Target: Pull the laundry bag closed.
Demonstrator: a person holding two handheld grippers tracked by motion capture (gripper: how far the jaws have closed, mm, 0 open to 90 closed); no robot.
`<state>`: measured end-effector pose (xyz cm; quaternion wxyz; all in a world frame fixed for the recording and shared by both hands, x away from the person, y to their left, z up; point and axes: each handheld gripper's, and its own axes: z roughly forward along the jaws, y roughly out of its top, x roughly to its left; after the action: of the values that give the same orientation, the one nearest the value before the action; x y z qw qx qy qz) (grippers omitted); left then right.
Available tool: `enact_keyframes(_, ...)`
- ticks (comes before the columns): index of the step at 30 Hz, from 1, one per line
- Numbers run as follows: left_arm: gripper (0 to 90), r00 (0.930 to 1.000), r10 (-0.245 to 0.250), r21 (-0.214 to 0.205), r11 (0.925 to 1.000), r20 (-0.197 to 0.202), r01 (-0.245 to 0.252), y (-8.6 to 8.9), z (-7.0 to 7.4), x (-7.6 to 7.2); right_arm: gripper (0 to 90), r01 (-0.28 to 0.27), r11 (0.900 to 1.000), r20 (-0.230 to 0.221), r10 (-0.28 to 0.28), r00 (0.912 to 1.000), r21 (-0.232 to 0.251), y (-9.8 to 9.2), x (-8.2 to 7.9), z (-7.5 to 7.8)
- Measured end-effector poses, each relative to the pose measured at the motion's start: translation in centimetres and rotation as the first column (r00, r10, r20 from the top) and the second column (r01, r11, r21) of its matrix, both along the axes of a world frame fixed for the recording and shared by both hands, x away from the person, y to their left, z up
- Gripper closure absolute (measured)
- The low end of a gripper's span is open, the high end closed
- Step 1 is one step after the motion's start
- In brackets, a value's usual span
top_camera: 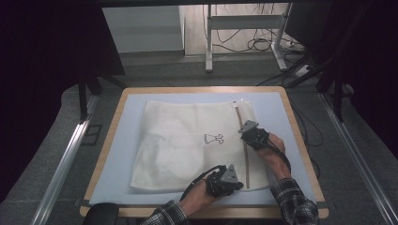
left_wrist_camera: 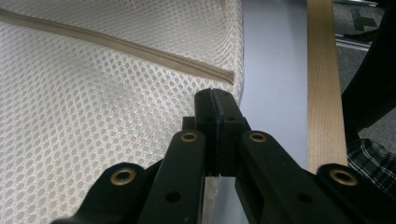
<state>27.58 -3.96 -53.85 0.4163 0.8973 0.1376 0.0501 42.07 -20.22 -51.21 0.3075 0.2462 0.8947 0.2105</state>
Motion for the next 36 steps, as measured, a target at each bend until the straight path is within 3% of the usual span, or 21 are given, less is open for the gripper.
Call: enact_keyframes(36,89.7,1.0,0.002,0.0,1.0,0.0,-0.002,0.0,0.0,0.0,84.8,0.032,0.9994,0.01,-0.032,0.9994,-0.009,0.8,3.5,-0.2)
